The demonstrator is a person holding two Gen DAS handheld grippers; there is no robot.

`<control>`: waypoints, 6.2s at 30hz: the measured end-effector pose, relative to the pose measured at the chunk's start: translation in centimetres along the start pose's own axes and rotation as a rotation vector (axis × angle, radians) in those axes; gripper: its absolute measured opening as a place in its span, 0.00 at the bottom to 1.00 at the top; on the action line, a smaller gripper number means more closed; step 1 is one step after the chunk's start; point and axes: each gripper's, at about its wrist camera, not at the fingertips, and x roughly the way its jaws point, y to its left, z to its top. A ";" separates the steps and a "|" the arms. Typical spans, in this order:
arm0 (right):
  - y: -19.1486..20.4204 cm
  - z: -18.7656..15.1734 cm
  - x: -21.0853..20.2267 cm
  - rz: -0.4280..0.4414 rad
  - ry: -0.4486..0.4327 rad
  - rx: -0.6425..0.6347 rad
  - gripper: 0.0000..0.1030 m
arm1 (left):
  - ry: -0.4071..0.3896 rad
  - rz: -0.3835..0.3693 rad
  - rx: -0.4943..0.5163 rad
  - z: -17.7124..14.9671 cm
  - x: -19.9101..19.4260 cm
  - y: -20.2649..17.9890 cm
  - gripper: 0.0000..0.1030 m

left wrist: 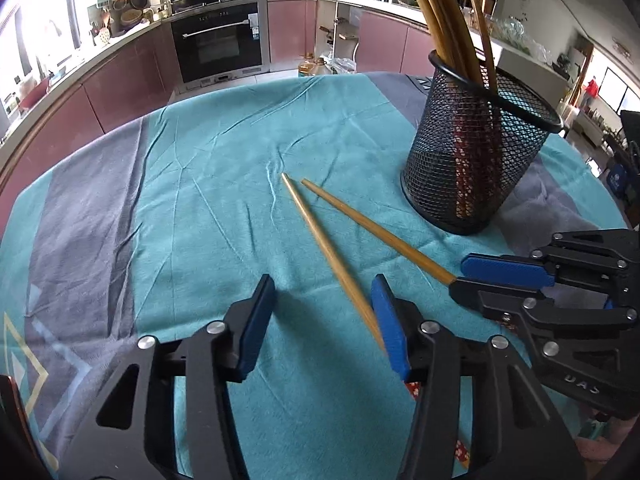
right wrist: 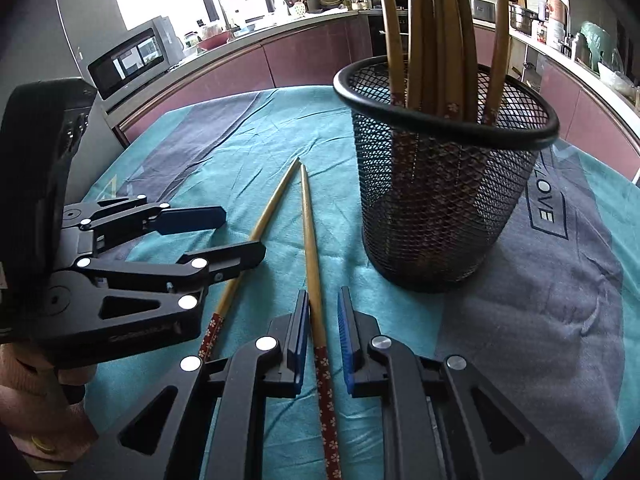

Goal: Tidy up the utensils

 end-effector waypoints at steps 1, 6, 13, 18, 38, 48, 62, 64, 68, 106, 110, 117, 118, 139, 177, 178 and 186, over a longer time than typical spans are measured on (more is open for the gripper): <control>0.0 0.0 0.0 0.000 0.000 0.000 0.12 | 0.001 -0.002 0.001 0.1 0.0 0.0 0.41; 0.2 0.3 0.2 -0.009 0.001 -0.019 0.12 | 0.006 -0.005 -0.001 0.4 0.0 0.3 0.23; 1.2 1.3 1.2 -0.033 0.005 -0.083 0.15 | 0.019 -0.020 -0.013 0.5 0.0 1.3 0.20; 1.5 1.8 1.7 -0.044 0.000 -0.111 0.17 | 0.020 -0.034 -0.028 0.7 0.2 1.8 0.16; 0.9 1.3 -0.3 0.036 -0.047 -0.029 0.05 | -0.028 -0.048 -0.109 -0.7 -2.2 2.7 0.07; 1.4 1.3 -4.1 0.097 -0.138 -0.015 0.05 | -0.091 -0.076 -0.108 -1.1 -5.3 2.0 0.07; 1.6 1.4 -7.0 0.121 -0.211 -0.002 0.05 | -0.158 -0.120 -0.092 -0.8 -8.8 1.1 0.07; 1.5 1.4 -7.2 0.125 -0.218 0.001 0.05 | -0.164 -0.130 -0.094 -0.8 -9.1 1.0 0.07; 1.3 1.5 -7.6 0.129 -0.230 0.006 0.05 | -0.173 -0.151 -0.095 -0.9 -9.4 1.0 0.07; 0.9 1.5 -9.7 0.141 -0.298 0.024 0.05 | -0.233 -0.211 -0.082 -0.2 -11.8 0.6 0.07; 0.8 1.5 -10.0 0.140 -0.305 0.024 0.05 | -0.236 -0.215 -0.080 -0.1 -12.0 0.4 0.07; 0.7 1.6 -10.4 0.137 -0.312 0.025 0.05 | -0.240 -0.221 -0.078 0.2 -12.0 0.2 0.07; 0.7 1.6 -10.5 0.136 -0.313 0.025 0.05 | -0.242 -0.222 -0.078 0.2 -12.0 0.2 0.07; 0.1 1.9 -11.1 0.122 -0.330 0.027 0.05 | -0.256 -0.236 -0.061 1.0 -12.2 -0.6 0.07; 0.0 2.6 -10.6 0.123 -0.317 0.021 0.05 | -0.249 -0.238 -0.062 1.5 -11.8 -0.9 0.07; -0.1 2.6 -10.5 0.124 -0.314 0.021 0.05 | -0.247 -0.237 -0.063 1.4 -11.7 -0.8 0.07; 0.3 2.6 -8.7 0.123 -0.256 0.011 0.05 | -0.198 -0.210 -0.087 0.8 -10.2 0.2 0.07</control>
